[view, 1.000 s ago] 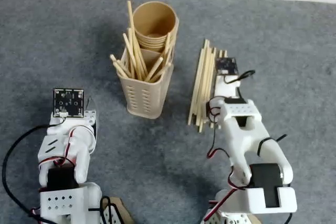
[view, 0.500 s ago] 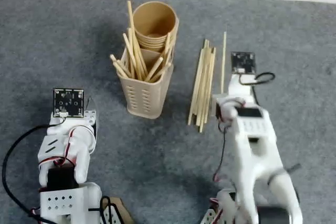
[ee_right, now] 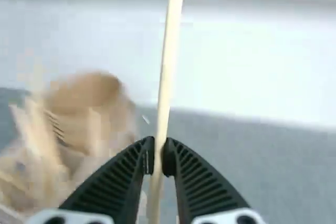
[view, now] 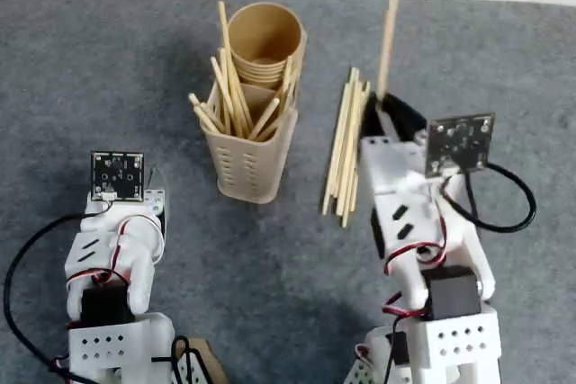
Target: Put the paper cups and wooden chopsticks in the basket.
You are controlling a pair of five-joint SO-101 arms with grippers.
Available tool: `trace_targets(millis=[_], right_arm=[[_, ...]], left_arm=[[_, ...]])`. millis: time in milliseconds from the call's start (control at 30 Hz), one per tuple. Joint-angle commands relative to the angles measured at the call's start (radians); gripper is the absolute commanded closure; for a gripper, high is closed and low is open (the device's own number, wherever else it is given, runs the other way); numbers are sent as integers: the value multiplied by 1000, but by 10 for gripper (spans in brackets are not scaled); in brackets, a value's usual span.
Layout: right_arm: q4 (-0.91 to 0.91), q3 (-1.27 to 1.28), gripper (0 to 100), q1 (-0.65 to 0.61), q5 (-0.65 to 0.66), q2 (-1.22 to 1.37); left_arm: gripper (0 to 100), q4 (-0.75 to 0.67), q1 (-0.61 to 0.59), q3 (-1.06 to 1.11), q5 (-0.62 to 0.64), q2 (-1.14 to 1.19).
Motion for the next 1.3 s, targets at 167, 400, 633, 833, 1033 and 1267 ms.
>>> trace_targets(millis=[167, 400, 633, 833, 1033, 1267], right_arm=[[-311, -124, 993, -159, -2, 185], [-677, 39, 993, -320, -3, 263], [-852, 108, 993, -337, -8, 464], [-860, 110, 988, -384, -8, 519], [-860, 110, 988, -386, -8, 568], [-852, 110, 910, -384, -8, 613]], left_arm=[[847, -20, -2, -4, 12, -12], [847, -20, -2, -4, 12, -12], [847, -20, -2, -4, 12, -12], [847, -20, -2, -4, 12, -12], [847, -20, -2, -4, 12, -12], [847, -20, -2, -4, 12, -12]])
